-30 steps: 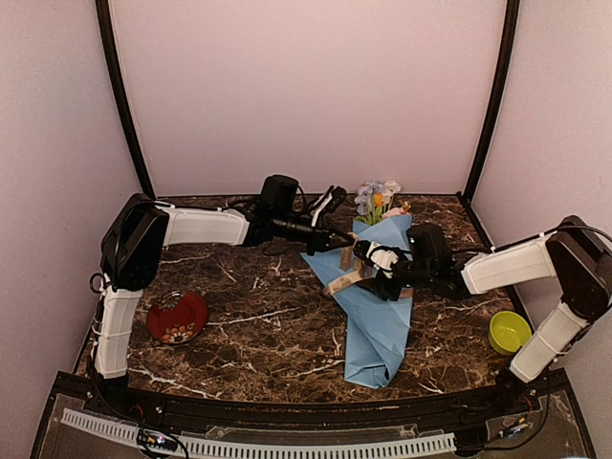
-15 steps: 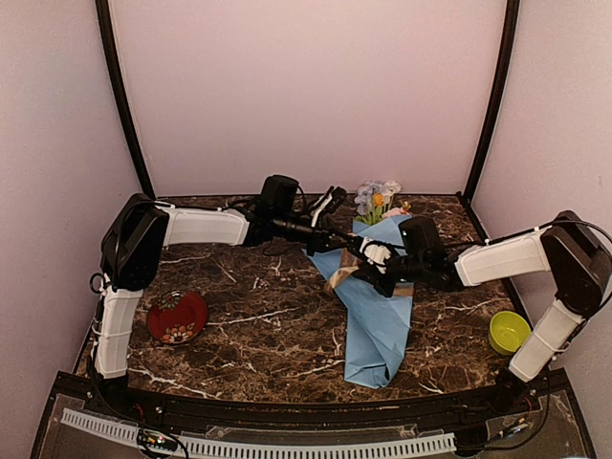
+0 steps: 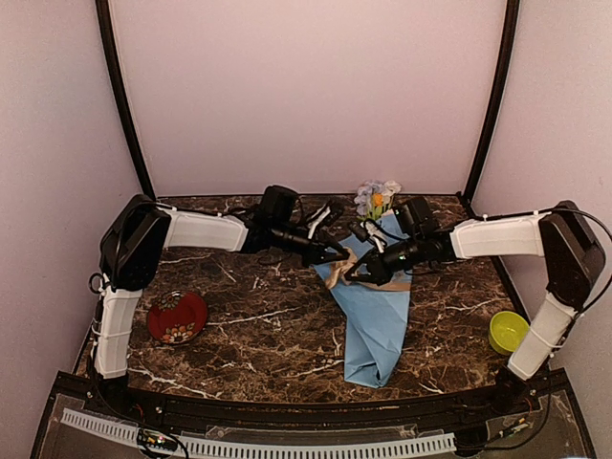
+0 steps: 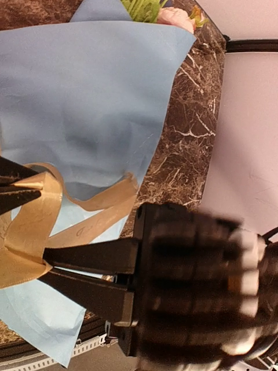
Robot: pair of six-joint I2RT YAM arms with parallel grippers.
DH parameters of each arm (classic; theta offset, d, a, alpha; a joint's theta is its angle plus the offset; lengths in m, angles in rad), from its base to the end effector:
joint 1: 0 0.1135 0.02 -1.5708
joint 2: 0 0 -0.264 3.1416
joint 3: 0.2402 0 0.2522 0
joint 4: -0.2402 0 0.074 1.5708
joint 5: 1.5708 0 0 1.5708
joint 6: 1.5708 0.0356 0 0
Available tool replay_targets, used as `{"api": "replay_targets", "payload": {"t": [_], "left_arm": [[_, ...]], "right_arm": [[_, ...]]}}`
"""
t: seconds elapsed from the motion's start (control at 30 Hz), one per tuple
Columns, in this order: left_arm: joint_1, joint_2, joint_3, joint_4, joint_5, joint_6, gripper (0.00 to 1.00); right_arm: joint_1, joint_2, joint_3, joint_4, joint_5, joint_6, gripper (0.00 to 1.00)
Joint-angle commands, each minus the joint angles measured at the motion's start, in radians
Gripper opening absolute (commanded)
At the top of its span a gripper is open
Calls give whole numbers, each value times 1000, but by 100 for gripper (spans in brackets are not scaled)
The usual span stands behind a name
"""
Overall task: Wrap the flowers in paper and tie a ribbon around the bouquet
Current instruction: Cross the ribbon over the folded bouquet.
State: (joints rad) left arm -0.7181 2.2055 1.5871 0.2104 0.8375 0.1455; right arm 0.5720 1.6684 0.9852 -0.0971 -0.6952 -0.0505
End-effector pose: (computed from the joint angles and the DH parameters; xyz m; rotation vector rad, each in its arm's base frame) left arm 0.3597 -0.3494 0.1941 1.3305 1.5281 -1.1912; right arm 0.2782 0.2063 0.1968 -1.0533 2.1192 1.0708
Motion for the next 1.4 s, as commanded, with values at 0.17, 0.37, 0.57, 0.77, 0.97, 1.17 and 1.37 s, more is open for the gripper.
{"api": "replay_targets", "payload": {"t": [0.17, 0.37, 0.57, 0.77, 0.97, 1.17, 1.37], "left_arm": [[-4, -161, -123, 6, -19, 47, 0], [-10, -198, -136, -47, -68, 82, 0], [-83, -248, -158, -174, -90, 208, 1], [-114, -243, -196, -188, -119, 226, 5], [-112, -156, -145, -177, -350, 189, 2], [-109, -111, -138, -188, -385, 186, 1], [-94, -69, -141, -181, -398, 164, 0]], "right_arm": [[-30, 65, 99, -244, -155, 235, 0], [-52, 67, 115, -258, -150, 315, 0], [-52, 104, 161, -306, -136, 377, 0], [-59, 127, 184, -281, -126, 419, 0], [-77, 191, 239, -313, -142, 375, 0], [-101, 272, 298, -375, -165, 309, 4], [-120, 339, 368, -377, -163, 285, 17]]}}
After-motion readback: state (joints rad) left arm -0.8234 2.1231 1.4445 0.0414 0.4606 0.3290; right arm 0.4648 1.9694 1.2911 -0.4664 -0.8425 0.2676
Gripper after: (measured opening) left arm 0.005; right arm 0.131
